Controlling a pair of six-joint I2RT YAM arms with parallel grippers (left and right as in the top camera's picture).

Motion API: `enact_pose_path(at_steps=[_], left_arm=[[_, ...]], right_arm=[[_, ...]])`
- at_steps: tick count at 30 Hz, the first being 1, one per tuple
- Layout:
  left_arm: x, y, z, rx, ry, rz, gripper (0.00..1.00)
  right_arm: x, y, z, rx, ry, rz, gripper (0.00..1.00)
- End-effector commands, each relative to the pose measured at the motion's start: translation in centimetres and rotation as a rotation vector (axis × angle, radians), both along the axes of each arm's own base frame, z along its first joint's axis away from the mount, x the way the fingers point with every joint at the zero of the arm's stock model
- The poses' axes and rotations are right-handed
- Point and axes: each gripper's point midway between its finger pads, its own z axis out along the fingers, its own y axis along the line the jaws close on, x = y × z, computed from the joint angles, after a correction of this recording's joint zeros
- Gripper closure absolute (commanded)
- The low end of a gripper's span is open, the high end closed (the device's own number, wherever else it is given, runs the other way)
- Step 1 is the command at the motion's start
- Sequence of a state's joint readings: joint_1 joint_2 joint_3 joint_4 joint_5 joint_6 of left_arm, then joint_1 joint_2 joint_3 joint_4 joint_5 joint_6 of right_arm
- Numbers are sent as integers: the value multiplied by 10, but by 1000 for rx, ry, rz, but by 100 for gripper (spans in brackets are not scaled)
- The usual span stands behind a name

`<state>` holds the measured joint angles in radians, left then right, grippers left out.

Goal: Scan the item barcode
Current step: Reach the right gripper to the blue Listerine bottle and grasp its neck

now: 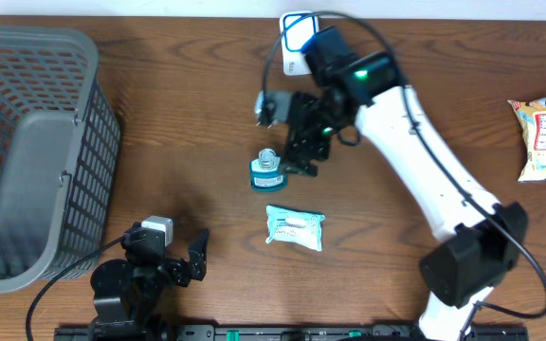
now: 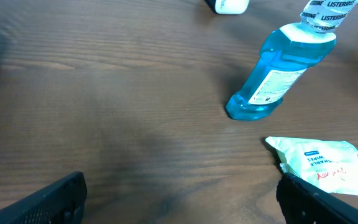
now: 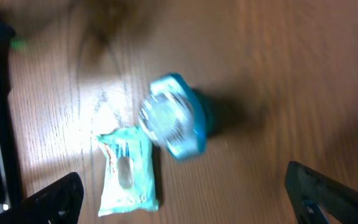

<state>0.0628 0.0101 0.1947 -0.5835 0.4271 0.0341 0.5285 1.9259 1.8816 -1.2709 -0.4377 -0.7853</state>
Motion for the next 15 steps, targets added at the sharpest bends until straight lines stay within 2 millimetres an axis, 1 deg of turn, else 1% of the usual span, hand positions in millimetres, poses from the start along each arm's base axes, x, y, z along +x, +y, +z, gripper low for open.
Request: enact_pose_path(at_steps=[1, 6, 8, 9, 10, 12, 15], left_arm=[[0, 0, 3, 13, -15, -7, 2], [0, 0, 3, 13, -15, -7, 2], [0, 0, 3, 13, -15, -7, 2], [0, 0, 3, 13, -15, -7, 2], [0, 0, 3, 13, -15, -7, 2], [0, 0, 3, 13, -15, -7, 2], [0, 0, 3, 13, -15, -7, 2]], right_arm=[[-14, 22, -8, 4, -27, 140, 1], [4, 32, -36, -81, -81, 119, 1], [3, 35, -53, -114, -63, 127, 1], [3, 36, -57, -122, -53, 123, 1], [3, 36, -65, -140, -33, 103, 1], [6, 33, -74, -176, -26, 78, 1], [9, 29, -82, -213, -28, 58, 1]])
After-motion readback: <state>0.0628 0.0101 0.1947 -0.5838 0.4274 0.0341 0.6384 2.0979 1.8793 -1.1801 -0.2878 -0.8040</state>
